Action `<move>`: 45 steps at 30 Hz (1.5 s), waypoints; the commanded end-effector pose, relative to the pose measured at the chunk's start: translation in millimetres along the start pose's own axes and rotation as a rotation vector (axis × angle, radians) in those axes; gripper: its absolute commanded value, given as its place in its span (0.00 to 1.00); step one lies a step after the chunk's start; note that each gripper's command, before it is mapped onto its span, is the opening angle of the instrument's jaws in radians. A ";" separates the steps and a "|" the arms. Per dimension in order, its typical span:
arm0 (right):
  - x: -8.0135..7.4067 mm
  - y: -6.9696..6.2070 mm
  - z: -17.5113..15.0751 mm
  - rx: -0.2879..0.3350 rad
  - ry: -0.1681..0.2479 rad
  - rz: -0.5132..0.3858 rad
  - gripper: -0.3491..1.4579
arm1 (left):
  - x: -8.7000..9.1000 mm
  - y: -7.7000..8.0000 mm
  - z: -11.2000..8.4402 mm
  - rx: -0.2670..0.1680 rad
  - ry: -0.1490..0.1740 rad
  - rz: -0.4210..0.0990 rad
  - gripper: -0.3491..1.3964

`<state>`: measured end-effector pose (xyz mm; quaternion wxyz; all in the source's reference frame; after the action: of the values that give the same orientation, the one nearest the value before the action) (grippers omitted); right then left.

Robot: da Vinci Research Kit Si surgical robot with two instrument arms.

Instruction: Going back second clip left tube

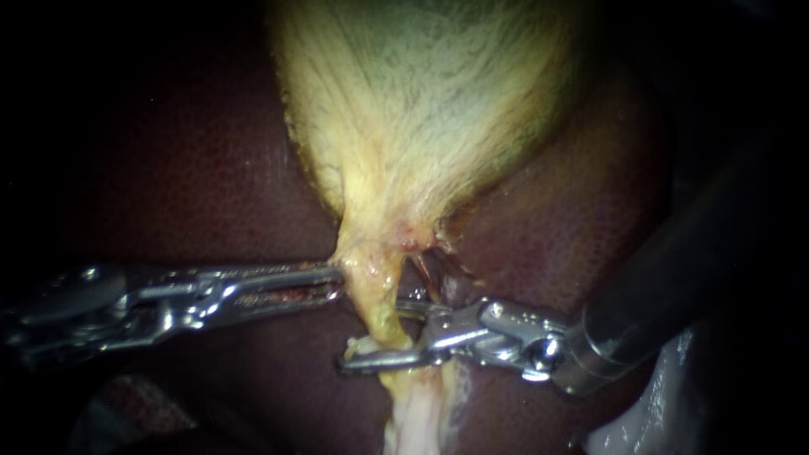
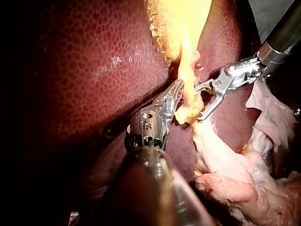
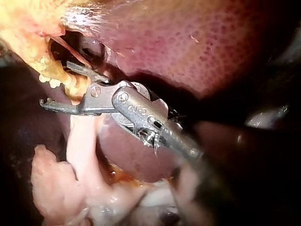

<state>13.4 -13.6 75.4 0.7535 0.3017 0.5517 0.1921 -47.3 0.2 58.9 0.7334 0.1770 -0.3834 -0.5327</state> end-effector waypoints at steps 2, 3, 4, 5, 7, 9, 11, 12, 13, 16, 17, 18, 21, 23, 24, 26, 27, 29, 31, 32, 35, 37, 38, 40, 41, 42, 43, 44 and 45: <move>0.0 -0.2 -0.9 -0.002 -0.012 -0.040 0.52 | 0.0 0.0 0.0 0.001 0.000 0.001 0.09; 0.0 -0.3 -1.4 -0.009 -0.026 -0.065 0.52 | 0.0 0.0 0.0 0.001 0.000 0.001 0.09; 0.1 -0.4 -1.8 -0.012 -0.037 -0.083 0.52 | 0.0 0.0 0.0 0.001 0.000 0.001 0.09; 0.1 -0.4 -2.3 -0.017 -0.058 -0.108 0.52 | 0.0 0.0 0.1 0.001 0.000 0.001 0.09; 0.2 -0.5 -3.2 -0.029 -0.086 -0.138 0.52 | 0.0 0.0 0.1 0.001 0.000 0.001 0.09; 0.3 -0.6 -4.3 -0.038 -0.103 -0.170 0.52 | 0.1 0.1 0.1 0.001 0.000 0.001 0.09; 0.6 -0.6 -5.3 -0.047 -0.105 -0.198 0.52 | 0.1 0.2 0.2 0.001 0.000 0.001 0.09; 0.9 -0.6 -6.0 -0.052 -0.104 -0.209 0.52 | 0.1 0.2 0.2 0.000 -0.001 0.001 0.09; 1.2 -0.6 -6.5 -0.056 -0.104 -0.217 0.52 | 0.1 0.3 0.2 0.000 -0.001 0.002 0.09; 2.4 -0.5 -8.2 -0.066 -0.104 -0.248 0.52 | 0.2 0.3 0.3 0.000 -0.001 0.002 0.09; 2.8 -0.5 -8.7 -0.068 -0.104 -0.254 0.52 | 0.2 0.3 0.3 0.000 -0.001 0.002 0.09; 3.4 -0.5 -9.4 -0.071 -0.104 -0.266 0.52 | 0.2 0.3 0.3 0.000 -0.001 0.002 0.09; 4.5 -0.7 -10.9 -0.072 -0.105 -0.295 0.52 | 0.3 0.3 0.3 -0.001 -0.001 0.002 0.09; 5.3 -0.9 -12.0 -0.068 -0.106 -0.319 0.52 | 0.3 0.3 0.3 -0.001 -0.001 0.002 0.09; 5.7 -1.0 -12.5 -0.066 -0.106 -0.328 0.52 | 0.3 0.3 0.3 -0.001 -0.001 0.002 0.09; 6.3 -1.2 -13.2 -0.063 -0.107 -0.341 0.52 | 0.3 0.3 0.4 -0.001 -0.002 0.002 0.09; 6.5 -1.2 -13.4 -0.062 -0.107 -0.351 0.52 | 0.3 0.3 0.4 -0.001 -0.002 0.002 0.09; 7.0 -1.2 -13.8 -0.060 -0.108 -0.365 0.52 | 0.3 0.2 0.4 -0.001 -0.002 0.002 0.09; 7.3 -1.1 -14.1 -0.059 -0.108 -0.375 0.52 | 0.3 0.2 0.5 -0.002 -0.002 0.002 0.09; 7.3 -1.1 -14.2 -0.059 -0.108 -0.375 0.52 | 0.4 0.2 0.5 -0.002 -0.002 0.002 0.09; 7.2 -1.1 -14.3 -0.058 -0.109 -0.381 0.52 | 0.3 0.2 0.6 -0.002 -0.002 0.002 0.09; 7.2 -1.1 -14.3 -0.057 -0.109 -0.387 0.52 | 0.3 0.2 0.9 -0.003 -0.003 0.002 0.09; 7.2 -1.1 -14.3 -0.057 -0.110 -0.393 0.52 | 0.3 0.2 1.3 -0.004 -0.004 0.002 0.09; 7.2 -1.1 -14.3 -0.057 -0.110 -0.399 0.52 | 0.3 0.2 2.1 -0.007 -0.006 0.002 0.09; 7.2 -1.1 -14.3 -0.057 -0.110 -0.399 0.52 | 0.3 0.2 2.5 -0.008 -0.006 0.002 0.09; 7.2 -1.1 -14.3 -0.059 -0.110 -0.405 0.52 | 0.4 0.3 3.0 -0.010 -0.008 0.002 0.09; 7.2 -1.1 -14.4 -0.059 -0.110 -0.405 0.52 | 0.5 0.3 3.4 -0.011 -0.008 0.003 0.09; 7.2 -1.2 -14.4 -0.059 -0.111 -0.411 0.52 | 0.5 0.4 3.7 -0.015 -0.011 0.003 0.09; 7.2 -1.2 -14.4 -0.058 -0.111 -0.411 0.52 | 0.6 0.5 4.1 -0.014 -0.010 0.003 0.09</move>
<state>1.9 -6.6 66.5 0.8144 0.1698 0.5541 0.0305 -50.2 0.4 62.3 0.7335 0.1683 -0.3841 -0.5349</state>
